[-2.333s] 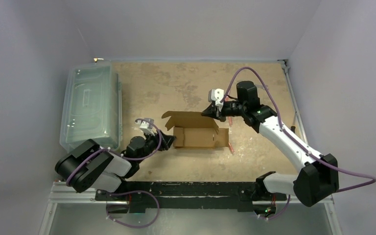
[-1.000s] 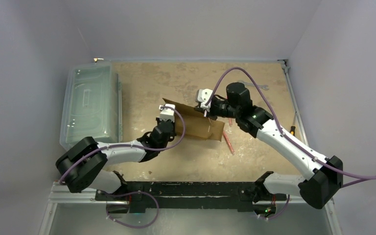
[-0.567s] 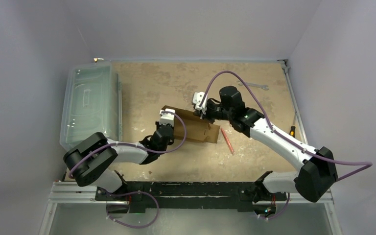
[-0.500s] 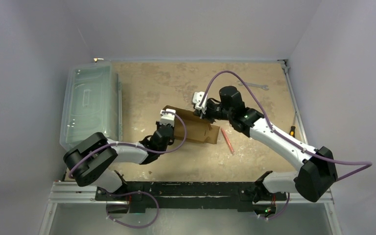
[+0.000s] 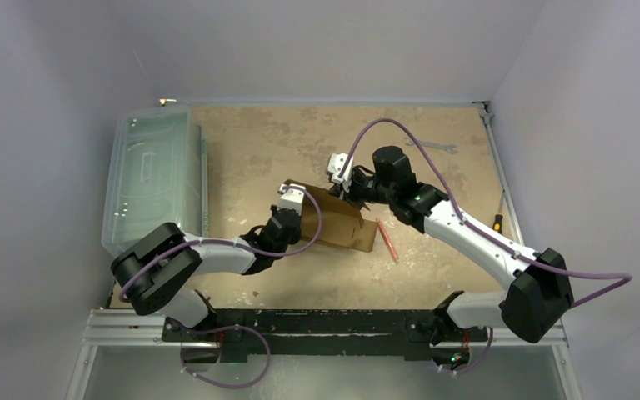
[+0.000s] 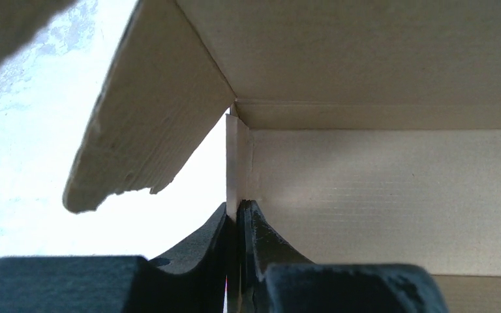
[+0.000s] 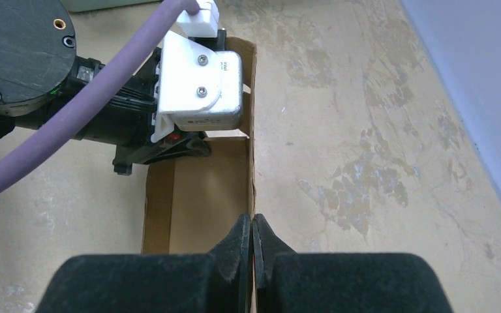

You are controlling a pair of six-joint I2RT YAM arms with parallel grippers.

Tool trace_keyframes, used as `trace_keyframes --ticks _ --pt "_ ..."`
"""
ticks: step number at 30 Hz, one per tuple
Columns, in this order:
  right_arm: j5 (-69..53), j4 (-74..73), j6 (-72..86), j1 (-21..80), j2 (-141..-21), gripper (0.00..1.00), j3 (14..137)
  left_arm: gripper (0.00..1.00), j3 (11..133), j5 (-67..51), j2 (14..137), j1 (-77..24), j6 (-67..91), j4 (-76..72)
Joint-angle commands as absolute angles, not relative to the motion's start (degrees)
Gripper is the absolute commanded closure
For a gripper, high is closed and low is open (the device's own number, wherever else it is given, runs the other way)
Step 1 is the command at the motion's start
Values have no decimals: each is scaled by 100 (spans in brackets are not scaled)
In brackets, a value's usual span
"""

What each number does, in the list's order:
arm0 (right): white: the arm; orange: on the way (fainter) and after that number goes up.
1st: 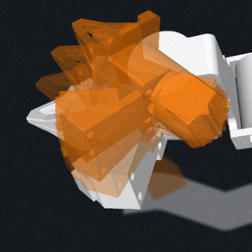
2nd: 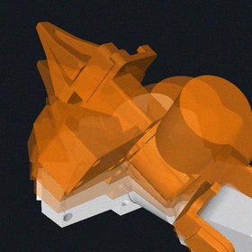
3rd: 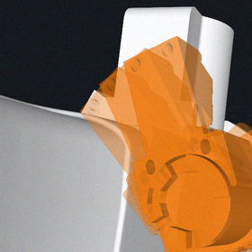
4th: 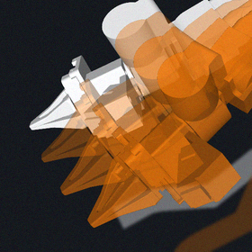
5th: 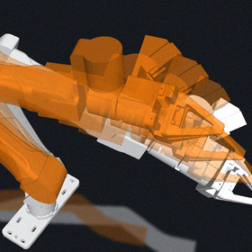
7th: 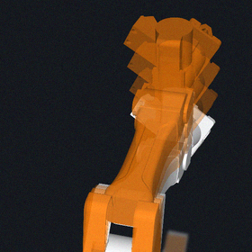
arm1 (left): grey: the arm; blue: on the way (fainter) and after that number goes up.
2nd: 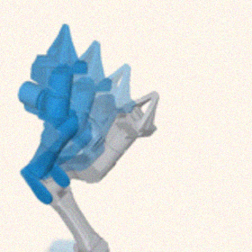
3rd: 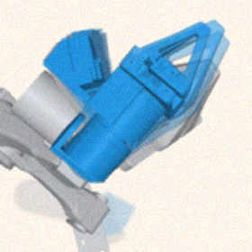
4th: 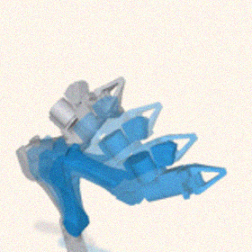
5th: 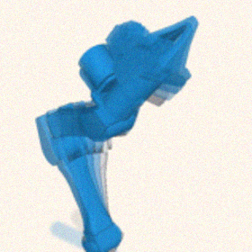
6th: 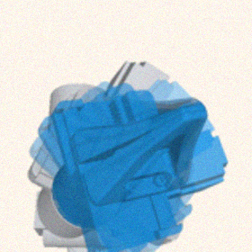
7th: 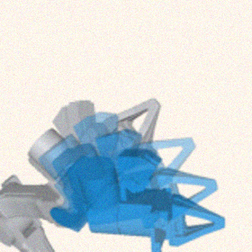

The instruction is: Fold the paper box

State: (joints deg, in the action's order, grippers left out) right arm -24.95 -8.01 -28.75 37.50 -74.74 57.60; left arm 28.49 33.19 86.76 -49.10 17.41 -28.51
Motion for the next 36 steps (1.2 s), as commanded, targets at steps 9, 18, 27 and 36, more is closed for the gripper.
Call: trace_keyframes --ticks 9,18,27,36 --pt "-2412 -544 -2749 3784 -7455 100 5774 80 3230 2956 8545 -4764 2102 -2275" --pt "-2386 -554 -2769 3785 -7427 100 5782 69 3332 2944 8195 -4634 2419 -1906" --pt "-2229 -507 -2735 3784 -7366 100 5807 53 3426 2686 7737 -4592 2765 -1617" --pt "-2193 -422 -2676 3779 -7369 100 5803 50 3322 2168 6743 -4536 3291 -576"
